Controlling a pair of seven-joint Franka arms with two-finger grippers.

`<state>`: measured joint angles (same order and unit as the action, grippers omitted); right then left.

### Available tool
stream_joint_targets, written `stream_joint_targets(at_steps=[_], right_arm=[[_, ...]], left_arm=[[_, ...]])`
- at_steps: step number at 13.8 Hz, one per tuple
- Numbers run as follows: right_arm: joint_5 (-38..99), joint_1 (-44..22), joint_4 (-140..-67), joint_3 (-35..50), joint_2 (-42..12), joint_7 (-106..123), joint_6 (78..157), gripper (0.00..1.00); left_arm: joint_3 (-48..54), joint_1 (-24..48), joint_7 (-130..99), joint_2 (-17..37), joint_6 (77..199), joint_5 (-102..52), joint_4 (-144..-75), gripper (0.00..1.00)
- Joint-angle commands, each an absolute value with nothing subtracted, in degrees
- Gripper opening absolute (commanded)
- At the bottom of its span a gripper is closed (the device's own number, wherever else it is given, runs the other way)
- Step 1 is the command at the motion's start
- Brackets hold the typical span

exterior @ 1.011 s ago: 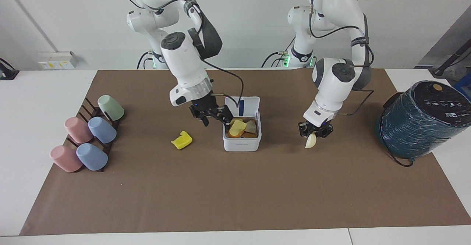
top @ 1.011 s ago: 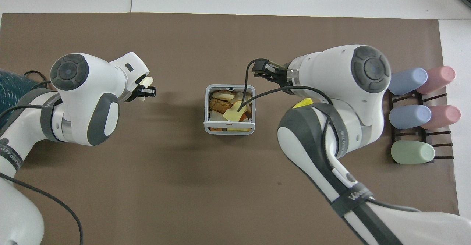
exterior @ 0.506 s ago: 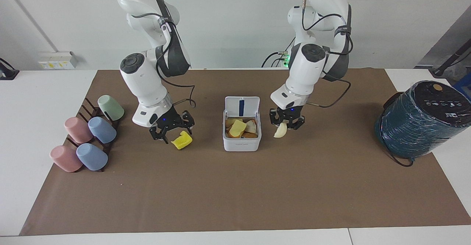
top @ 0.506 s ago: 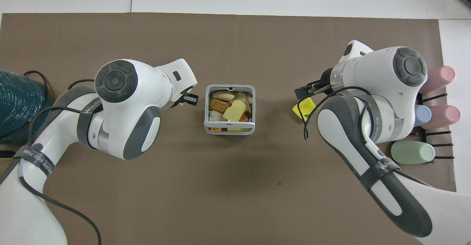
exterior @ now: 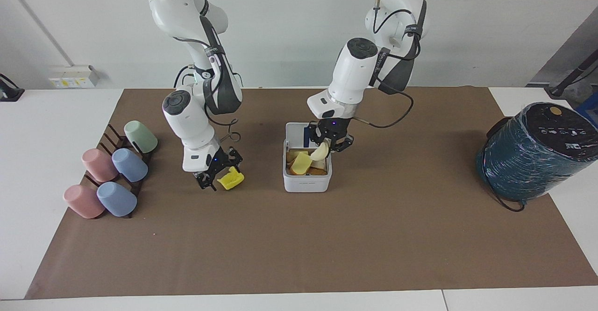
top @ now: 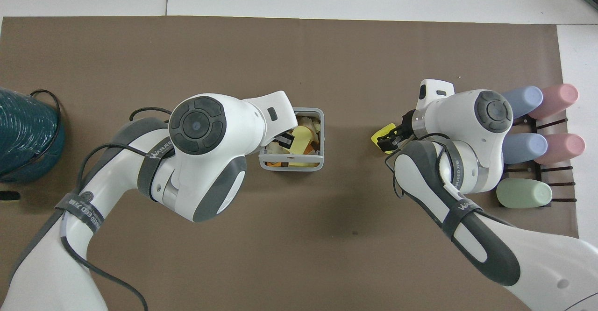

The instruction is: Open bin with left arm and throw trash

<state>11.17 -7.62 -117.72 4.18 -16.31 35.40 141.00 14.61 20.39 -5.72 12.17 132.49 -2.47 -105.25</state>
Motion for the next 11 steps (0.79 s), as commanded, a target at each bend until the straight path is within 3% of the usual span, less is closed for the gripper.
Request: stream_joint_targets(at_steps=[1, 4, 5, 6, 7, 8, 11], right_arm=[[10.4, -7.3, -120.2, 4.7, -15.7, 33.2, 142.5, 1.0], [10.4, -8.1, -121.9, 4.7, -16.3, 31.6, 146.1, 1.0], [10.4, -8.1, -122.1, 4.7, -17.0, 31.5, 147.1, 0.83], [10.4, -8.3, -122.1, 4.7, -17.3, 31.2, 147.5, 0.52], [10.4, -8.3, -121.8, 4.7, -17.3, 30.2, 147.2, 0.11], [10.5, -8.3, -121.6, 4.7, -17.3, 27.9, 147.2, 0.0], [10.4, -10.3, -119.3, 4.8, -16.7, 20.8, 144.1, 0.0]], left_arm=[[14.4, 21.2, -6.5, 13.1, 134.3, -5.3, -104.7, 1.0], [14.2, 20.7, -6.3, 12.7, 133.2, -5.4, -104.9, 1.0], [13.9, 19.6, -6.2, 12.7, 132.6, -5.4, -104.9, 1.0], [13.9, 17.8, -5.8, 12.5, 132.0, -5.3, -104.9, 1.0], [13.8, 15.1, -5.3, 12.2, 131.3, -5.2, -105.0, 1.0], [13.9, 12.2, -4.8, 11.5, 130.5, -5.2, -105.0, 1.0], [13.8, 3.2, -1.0, 10.5, 130.4, -5.1, -104.8, 1.0]])
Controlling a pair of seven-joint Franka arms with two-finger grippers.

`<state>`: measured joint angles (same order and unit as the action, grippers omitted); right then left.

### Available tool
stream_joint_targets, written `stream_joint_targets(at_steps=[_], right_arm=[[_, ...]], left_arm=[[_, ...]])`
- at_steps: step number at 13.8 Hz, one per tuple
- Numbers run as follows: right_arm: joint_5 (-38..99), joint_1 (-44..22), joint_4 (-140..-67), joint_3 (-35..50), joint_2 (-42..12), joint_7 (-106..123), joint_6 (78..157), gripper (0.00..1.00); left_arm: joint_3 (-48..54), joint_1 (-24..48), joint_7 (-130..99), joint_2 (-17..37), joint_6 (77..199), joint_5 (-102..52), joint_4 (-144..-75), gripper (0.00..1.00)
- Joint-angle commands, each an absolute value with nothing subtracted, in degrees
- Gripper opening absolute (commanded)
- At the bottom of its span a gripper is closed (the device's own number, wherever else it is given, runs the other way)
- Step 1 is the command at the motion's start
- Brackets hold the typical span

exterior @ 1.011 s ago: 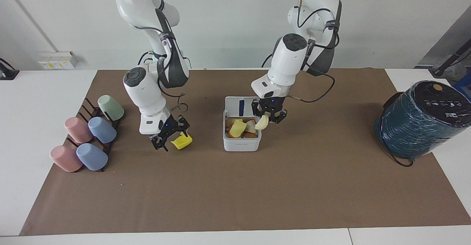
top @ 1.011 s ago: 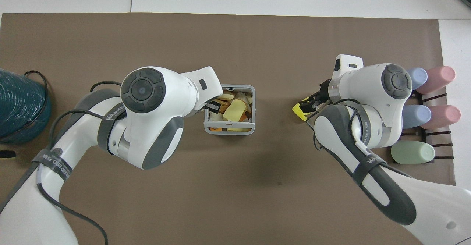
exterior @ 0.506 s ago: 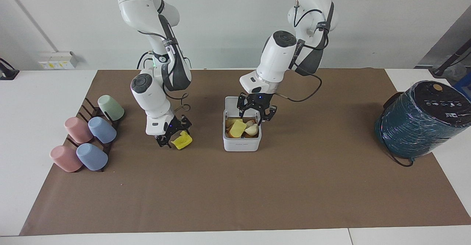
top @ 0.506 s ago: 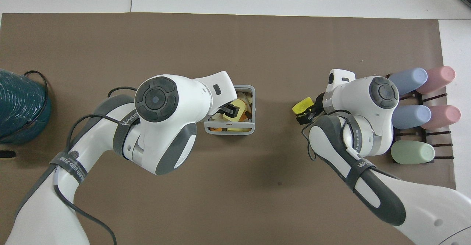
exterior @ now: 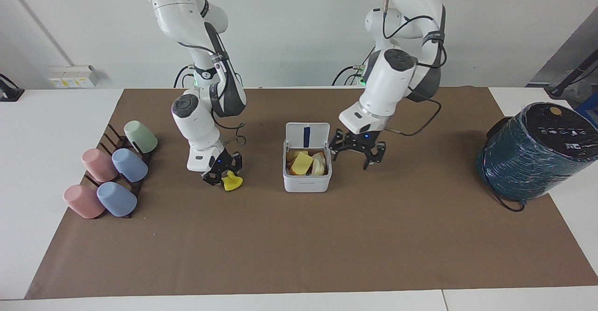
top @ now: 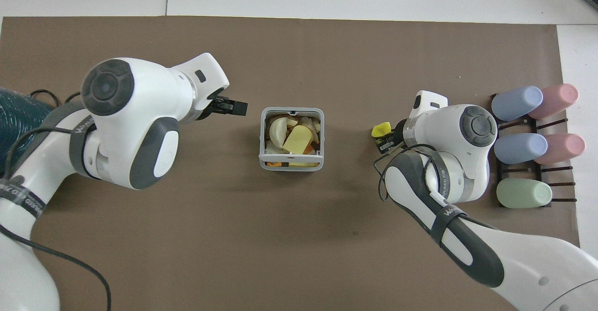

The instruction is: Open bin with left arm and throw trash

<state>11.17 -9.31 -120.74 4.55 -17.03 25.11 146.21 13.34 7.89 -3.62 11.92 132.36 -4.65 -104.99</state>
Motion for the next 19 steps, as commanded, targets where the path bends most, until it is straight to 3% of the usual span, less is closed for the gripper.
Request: stream_joint_targets(at_steps=[1, 5, 7, 9, 13, 19], right_arm=[[10.4, -10.3, -117.7, 4.8, -16.4, 18.0, 141.4, 0.0], [10.4, -10.3, -106.6, 5.1, -13.9, 6.4, 125.2, 0.0], [11.2, -10.4, -100.1, 5.5, -14.1, -0.4, 118.8, 0.0], [13.4, -10.4, -98.7, 8.8, -14.6, -10.0, 120.0, 0.0], [23.2, -14.8, -99.1, 9.7, -15.8, -24.9, 129.5, 0.0], [27.7, -20.0, -99.7, 9.7, -19.1, -34.1, 131.7, 0.0]], left_arm=[[13.8, 0.3, 1.8, 10.6, 130.6, -5.0, -104.5, 1.0], [13.7, -7.3, 8.9, 7.0, 129.6, -5.0, -104.3, 1.0], [13.5, -7.9, 8.9, 3.3, 121.8, -5.1, -104.2, 1.0], [12.8, -8.1, 7.7, -0.4, 114.6, -5.0, -104.0, 1.0], [12.0, -8.2, 7.5, -5.3, 102.8, -4.9, -103.5, 1.0], [11.5, -8.3, 8.1, -1.5, 93.3, -0.7, -91.6, 1.0]])
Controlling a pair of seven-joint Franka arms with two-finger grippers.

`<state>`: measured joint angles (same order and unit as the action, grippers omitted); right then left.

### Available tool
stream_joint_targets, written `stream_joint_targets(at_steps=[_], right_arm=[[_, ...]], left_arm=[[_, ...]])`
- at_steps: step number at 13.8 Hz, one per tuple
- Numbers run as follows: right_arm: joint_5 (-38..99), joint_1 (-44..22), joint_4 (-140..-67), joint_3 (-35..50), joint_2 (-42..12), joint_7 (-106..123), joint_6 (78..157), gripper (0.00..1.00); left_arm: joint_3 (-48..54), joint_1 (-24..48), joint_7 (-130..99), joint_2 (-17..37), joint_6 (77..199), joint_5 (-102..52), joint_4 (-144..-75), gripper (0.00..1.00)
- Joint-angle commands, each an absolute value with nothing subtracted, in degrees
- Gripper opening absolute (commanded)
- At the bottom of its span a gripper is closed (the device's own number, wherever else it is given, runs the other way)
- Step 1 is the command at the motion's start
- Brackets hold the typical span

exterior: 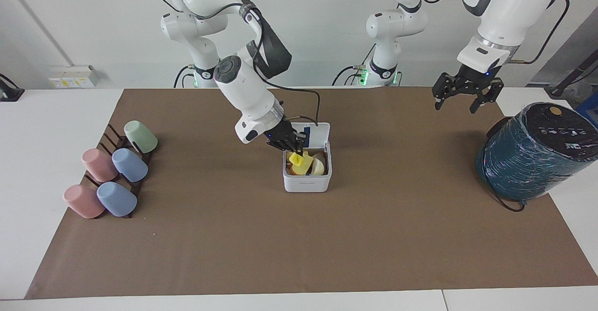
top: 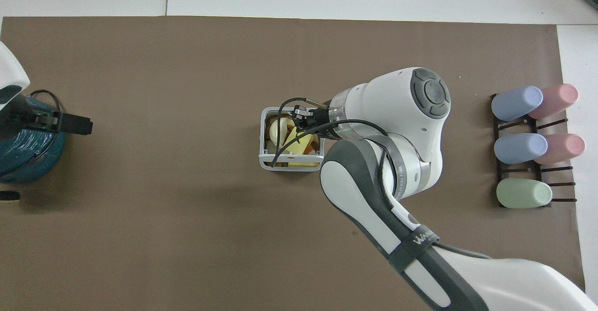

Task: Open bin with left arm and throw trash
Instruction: 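Release the yellow trash into the open bin with the right gripper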

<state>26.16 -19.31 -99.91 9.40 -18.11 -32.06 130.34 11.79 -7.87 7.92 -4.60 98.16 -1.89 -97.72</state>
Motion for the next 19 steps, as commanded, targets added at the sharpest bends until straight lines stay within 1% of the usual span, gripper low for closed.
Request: stream_joint_targets(at_steps=[1, 2, 3, 4, 6, 8, 9, 10, 12, 14, 16, 19], right_arm=[[27.7, -20.0, -100.4, 9.7, -18.9, -34.2, 132.3, 0.1], [27.7, -20.0, -100.8, 9.7, -18.8, -34.2, 132.5, 0.32], [27.6, -20.1, -100.8, 9.7, -18.8, -34.2, 132.5, 0.85], [27.4, -20.1, -100.7, 9.7, -18.8, -33.7, 132.6, 1.0], [27.3, -20.0, -100.4, 9.7, -18.8, -33.3, 132.6, 1.0], [27.0, -20.0, -100.1, 9.7, -18.5, -33.4, 132.6, 1.0], [26.5, -20.0, -100.1, 9.6, -17.9, -33.3, 132.5, 1.0], [24.8, -20.0, -100.2, 9.2, -16.6, -33.5, 132.5, 1.0], [13.2, -17.4, -100.0, 8.3, -14.3, -33.3, 132.5, 1.0], [-0.7, -12.7, -99.8, 8.5, -11.8, -33.1, 131.3, 1.0], [-3.6, -8.8, -99.7, 8.5, -9.1, -29.5, 128.2, 1.0], [-3.6, -4.9, -97.1, 8.5, -5.8, -22.4, 120.0, 1.0]], left_arm=[[11.3, -8.9, 8.1, -0.4, 92.2, -0.9, -89.8, 1.0], [11.3, -8.8, 8.1, -0.2, 91.8, -1.0, -89.2, 1.0], [11.3, -8.4, 8.1, 0.0, 91.8, -0.9, -89.2, 1.0], [11.3, -7.9, 8.0, 0.1, 92.0, -0.8, -89.2, 1.0], [11.5, -7.6, 8.0, 2.2, 91.8, -0.8, -88.1, 1.0], [11.2, -5.8, 8.0, 2.5, 92.0, -0.7, -87.3, 1.0], [9.8, -4.4, 7.9, 2.5, 91.8, -0.7, -87.3, 1.0], [6.1, -1.0, 7.7, 2.1, 91.8, -0.7, -87.4, 1.0], [3.6, 2.2, 7.3, 1.9, 91.1, -0.6, -87.5, 1.0], [1.0, 4.6, 5.1, 1.1, 89.9, -0.6, -88.3, 1.0], [1.0, 3.6, 2.1, 0.4, 89.9, -0.6, -89.0, 1.0], [0.5, 3.5, 2.1, -0.3, 88.5, -0.6, -89.5, 1.0]])
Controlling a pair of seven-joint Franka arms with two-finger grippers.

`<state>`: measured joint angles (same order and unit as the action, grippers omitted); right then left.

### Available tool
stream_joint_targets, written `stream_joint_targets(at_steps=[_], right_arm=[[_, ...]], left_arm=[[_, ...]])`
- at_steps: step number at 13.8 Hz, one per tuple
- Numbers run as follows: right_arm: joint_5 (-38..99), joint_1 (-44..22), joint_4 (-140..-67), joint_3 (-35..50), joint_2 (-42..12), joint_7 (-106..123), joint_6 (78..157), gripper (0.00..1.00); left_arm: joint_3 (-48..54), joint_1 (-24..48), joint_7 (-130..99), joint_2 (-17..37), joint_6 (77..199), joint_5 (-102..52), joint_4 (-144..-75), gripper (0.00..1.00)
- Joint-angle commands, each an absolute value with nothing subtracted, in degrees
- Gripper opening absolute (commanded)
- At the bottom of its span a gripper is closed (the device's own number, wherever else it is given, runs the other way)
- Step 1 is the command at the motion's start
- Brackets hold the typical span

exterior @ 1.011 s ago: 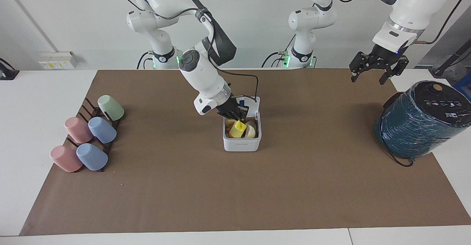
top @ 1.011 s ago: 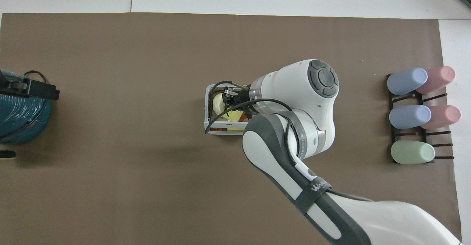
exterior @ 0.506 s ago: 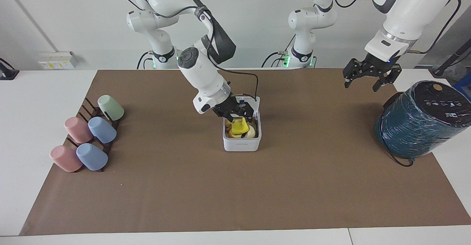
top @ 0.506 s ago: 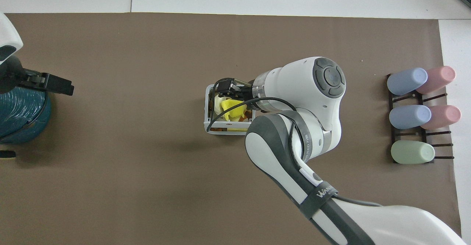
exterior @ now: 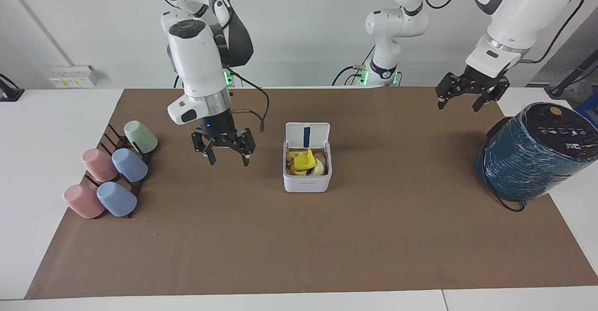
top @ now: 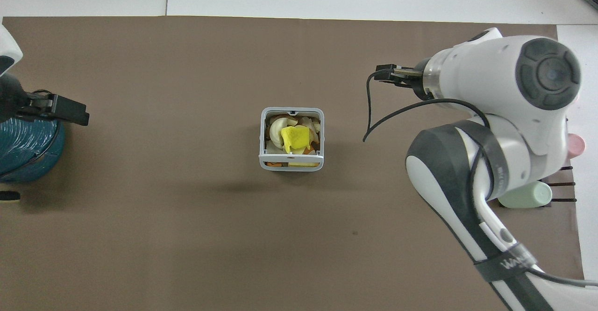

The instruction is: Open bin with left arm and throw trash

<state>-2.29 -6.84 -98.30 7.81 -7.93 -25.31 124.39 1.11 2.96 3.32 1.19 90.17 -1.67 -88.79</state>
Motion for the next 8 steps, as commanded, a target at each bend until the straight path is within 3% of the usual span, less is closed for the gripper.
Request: stream_joint_targets(at_steps=[1, 8], right_arm=[[-3.6, -4.1, -96.2, 8.4, -4.7, -21.8, 117.0, 1.0], [-2.4, -1.4, -92.9, 7.4, 1.6, -21.5, 100.8, 1.0]], left_arm=[[0.4, 3.5, 2.0, -0.3, 88.5, -0.6, -89.5, 1.0], [0.3, 2.6, 2.0, -0.4, 88.3, -0.5, -89.6, 1.0]])
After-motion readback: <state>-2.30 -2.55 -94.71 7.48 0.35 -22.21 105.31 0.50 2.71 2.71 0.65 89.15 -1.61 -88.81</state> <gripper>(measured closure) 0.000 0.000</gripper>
